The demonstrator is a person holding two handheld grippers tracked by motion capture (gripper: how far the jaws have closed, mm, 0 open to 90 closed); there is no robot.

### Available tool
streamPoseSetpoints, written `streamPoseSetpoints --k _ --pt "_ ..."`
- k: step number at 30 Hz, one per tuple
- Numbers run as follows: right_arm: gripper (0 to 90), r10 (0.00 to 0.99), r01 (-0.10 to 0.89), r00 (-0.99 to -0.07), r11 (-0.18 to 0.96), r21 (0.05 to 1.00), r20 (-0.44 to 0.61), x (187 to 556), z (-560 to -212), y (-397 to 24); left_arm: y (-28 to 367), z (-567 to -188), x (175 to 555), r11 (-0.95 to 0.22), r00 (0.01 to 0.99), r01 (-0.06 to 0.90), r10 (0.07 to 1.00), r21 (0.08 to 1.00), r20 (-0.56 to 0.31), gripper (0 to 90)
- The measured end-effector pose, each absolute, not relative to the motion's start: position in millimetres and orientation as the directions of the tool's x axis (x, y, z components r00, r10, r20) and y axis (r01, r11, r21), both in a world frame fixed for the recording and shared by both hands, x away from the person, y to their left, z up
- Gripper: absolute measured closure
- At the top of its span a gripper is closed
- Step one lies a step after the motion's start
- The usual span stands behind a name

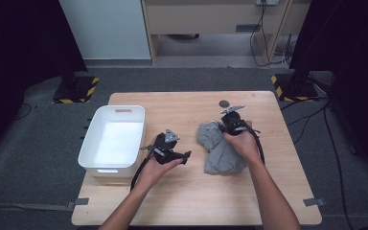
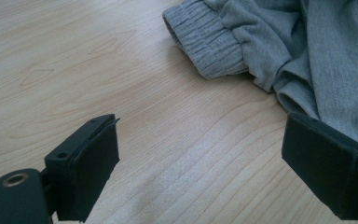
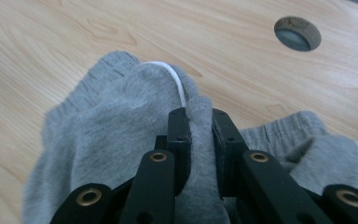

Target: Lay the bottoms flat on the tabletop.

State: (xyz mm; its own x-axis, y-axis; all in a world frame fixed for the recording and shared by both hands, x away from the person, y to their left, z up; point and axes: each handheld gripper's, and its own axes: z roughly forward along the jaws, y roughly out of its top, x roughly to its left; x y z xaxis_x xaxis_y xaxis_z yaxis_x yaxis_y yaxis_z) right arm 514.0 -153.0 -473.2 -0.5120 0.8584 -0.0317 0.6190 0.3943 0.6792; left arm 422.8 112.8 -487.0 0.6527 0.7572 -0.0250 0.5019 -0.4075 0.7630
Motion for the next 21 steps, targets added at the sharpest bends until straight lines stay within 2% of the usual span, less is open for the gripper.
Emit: streamPoseSetpoints --k 7,21 --pt "80.6 0.839 0.569 -0.544 0.371 0.734 -0.002 502.4 -458.6 -161.5 109.7 -488.1 422.3 -0.415 0.657 0.500 0.753 0.760 -0.021 10.3" --pt "80.8 0.843 0.513 -0.539 0.320 0.797 0.009 499.9 -420.8 -166.3 109.8 -485.0 421.9 -0.412 0.658 0.493 0.752 0.766 -0.019 10.3"
